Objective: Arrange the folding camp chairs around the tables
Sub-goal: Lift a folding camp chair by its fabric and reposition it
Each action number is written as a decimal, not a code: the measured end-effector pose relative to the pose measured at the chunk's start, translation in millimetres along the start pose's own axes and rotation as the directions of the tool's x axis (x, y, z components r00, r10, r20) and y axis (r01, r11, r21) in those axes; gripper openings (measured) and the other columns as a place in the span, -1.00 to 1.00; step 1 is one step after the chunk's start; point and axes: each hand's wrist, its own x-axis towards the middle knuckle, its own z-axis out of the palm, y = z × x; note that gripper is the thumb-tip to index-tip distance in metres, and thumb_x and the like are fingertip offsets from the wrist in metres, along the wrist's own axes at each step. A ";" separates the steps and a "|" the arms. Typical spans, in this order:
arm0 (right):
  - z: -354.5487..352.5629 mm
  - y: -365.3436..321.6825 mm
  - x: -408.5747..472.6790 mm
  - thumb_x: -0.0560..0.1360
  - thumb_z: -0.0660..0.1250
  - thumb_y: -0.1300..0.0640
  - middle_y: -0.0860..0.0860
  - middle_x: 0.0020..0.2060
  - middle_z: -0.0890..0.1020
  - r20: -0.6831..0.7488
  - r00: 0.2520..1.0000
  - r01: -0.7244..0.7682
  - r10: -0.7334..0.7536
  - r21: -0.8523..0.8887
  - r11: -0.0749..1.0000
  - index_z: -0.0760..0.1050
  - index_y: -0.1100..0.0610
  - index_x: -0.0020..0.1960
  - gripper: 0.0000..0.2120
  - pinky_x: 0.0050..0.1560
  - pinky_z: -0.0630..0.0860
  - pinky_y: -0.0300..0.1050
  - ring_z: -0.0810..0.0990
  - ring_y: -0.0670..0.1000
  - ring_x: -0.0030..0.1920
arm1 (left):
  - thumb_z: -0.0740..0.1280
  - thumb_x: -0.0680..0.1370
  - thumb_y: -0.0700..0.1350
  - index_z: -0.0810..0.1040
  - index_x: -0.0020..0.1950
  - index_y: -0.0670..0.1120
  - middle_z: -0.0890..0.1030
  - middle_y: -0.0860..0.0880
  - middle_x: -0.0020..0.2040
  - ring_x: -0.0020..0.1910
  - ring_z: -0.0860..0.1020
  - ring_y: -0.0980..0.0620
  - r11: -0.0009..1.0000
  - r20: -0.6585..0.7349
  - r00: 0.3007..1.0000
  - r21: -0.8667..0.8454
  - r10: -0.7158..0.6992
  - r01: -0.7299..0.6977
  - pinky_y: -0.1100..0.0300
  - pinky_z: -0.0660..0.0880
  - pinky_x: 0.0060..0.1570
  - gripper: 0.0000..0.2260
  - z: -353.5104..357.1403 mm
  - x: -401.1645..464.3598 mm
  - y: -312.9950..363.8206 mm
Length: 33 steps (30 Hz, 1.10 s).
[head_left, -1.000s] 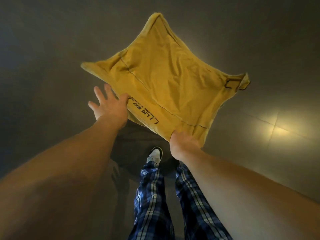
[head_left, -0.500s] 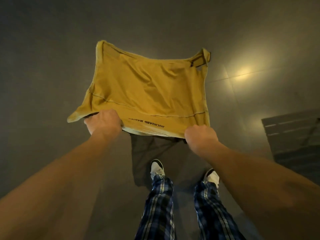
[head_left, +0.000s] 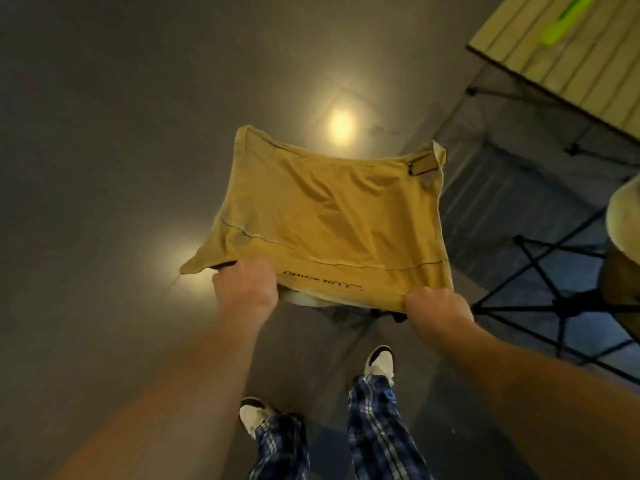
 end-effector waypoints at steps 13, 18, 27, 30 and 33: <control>55.5 236.8 -11.4 0.50 0.26 0.39 0.04 0.05 0.60 -0.021 0.955 -0.278 0.294 0.274 0.921 0.50 0.13 0.16 -0.70 -0.14 0.45 -0.08 0.61 0.12 0.07 | 0.26 0.56 -0.18 0.61 0.02 -0.15 0.62 -0.16 0.04 0.08 0.56 -0.22 0.907 -0.033 0.926 0.216 0.377 -0.361 0.03 0.43 -0.06 -0.85 -34.3 3.5 277.2; 64.5 270.1 -4.6 0.50 0.21 0.43 0.11 0.06 0.57 -0.033 0.947 -0.283 0.320 0.386 0.878 0.45 0.16 0.18 -0.68 -0.14 0.45 -0.03 0.58 0.19 0.08 | 0.23 0.60 -0.13 0.60 0.08 -0.18 0.61 -0.20 0.10 0.12 0.52 -0.22 0.888 -0.003 0.917 0.253 0.398 -0.385 0.02 0.42 -0.04 -0.80 -37.3 10.8 316.8; 46.0 284.0 22.4 0.53 0.18 0.39 0.12 0.11 0.52 -0.050 0.932 -0.309 0.358 0.404 0.861 0.46 0.13 0.21 -0.68 -0.09 0.42 -0.01 0.45 0.19 0.18 | 0.19 0.61 -0.03 0.60 0.11 -0.17 0.60 -0.19 0.07 0.09 0.53 -0.22 0.865 -0.006 0.909 0.310 0.416 -0.393 -0.01 0.44 -0.01 -0.72 -46.9 40.2 329.0; 34.0 290.4 29.0 0.53 0.20 0.35 0.11 0.09 0.55 -0.094 0.898 -0.364 0.431 0.391 0.845 0.49 0.11 0.18 -0.71 -0.11 0.38 -0.02 0.48 0.19 0.16 | 0.19 0.60 -0.02 0.59 0.04 -0.12 0.60 -0.15 0.04 0.06 0.53 -0.19 0.855 -0.007 0.904 0.328 0.427 -0.401 -0.02 0.47 0.01 -0.76 -57.5 51.9 334.4; 23.5 288.3 31.1 0.52 0.22 0.34 0.12 0.06 0.54 -0.044 0.856 -0.449 0.514 0.429 0.784 0.48 0.12 0.16 -0.74 -0.15 0.38 0.00 0.52 0.22 0.11 | 0.20 0.58 -0.04 0.53 -0.08 -0.06 0.56 -0.10 -0.07 -0.03 0.51 -0.16 0.842 0.013 0.903 0.355 0.430 -0.406 0.02 0.42 -0.04 -0.83 -67.2 56.5 337.9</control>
